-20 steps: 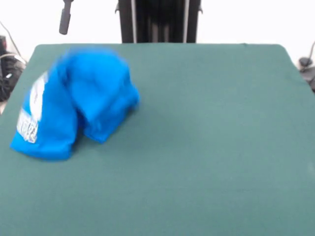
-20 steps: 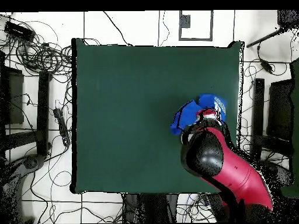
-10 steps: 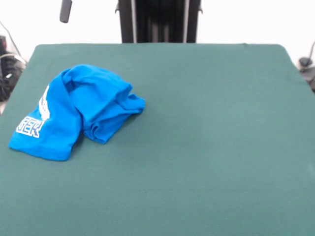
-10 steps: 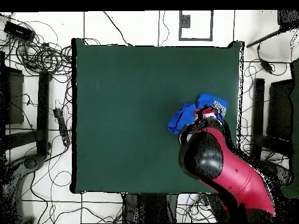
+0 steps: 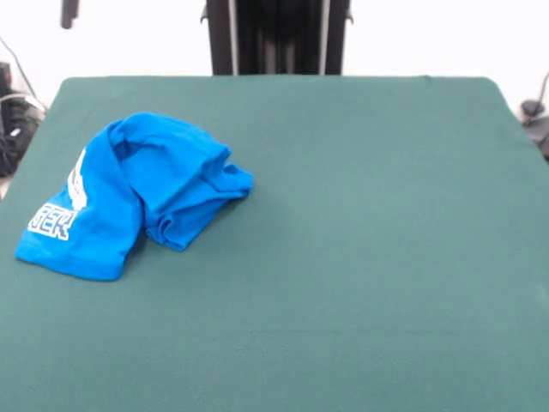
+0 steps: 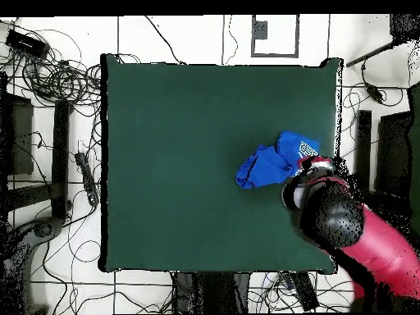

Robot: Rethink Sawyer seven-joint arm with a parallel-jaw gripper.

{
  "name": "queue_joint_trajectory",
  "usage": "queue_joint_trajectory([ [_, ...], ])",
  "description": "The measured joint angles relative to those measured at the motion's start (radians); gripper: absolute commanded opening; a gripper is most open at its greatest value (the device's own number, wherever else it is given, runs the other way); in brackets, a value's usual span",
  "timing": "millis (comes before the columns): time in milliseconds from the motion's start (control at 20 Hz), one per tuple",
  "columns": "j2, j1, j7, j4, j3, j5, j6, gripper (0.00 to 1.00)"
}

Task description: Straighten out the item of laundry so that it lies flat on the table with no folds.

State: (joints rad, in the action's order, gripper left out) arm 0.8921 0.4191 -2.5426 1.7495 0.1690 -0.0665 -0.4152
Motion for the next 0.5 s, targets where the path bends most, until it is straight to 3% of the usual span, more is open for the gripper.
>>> queue_joint_trajectory([
  [100,-0.008,0.030,0.002,-0.058,0.000,0.029,-0.102,1.00],
  [150,-0.022,0.073,0.008,-0.140,-0.005,0.066,-0.241,1.00],
  [250,-0.031,0.108,0.019,-0.204,-0.012,0.089,-0.347,1.00],
  [300,-0.041,0.159,0.040,-0.287,-0.027,0.115,-0.475,1.00],
  [500,-0.042,0.243,0.092,-0.399,-0.071,0.148,-0.606,1.00],
])
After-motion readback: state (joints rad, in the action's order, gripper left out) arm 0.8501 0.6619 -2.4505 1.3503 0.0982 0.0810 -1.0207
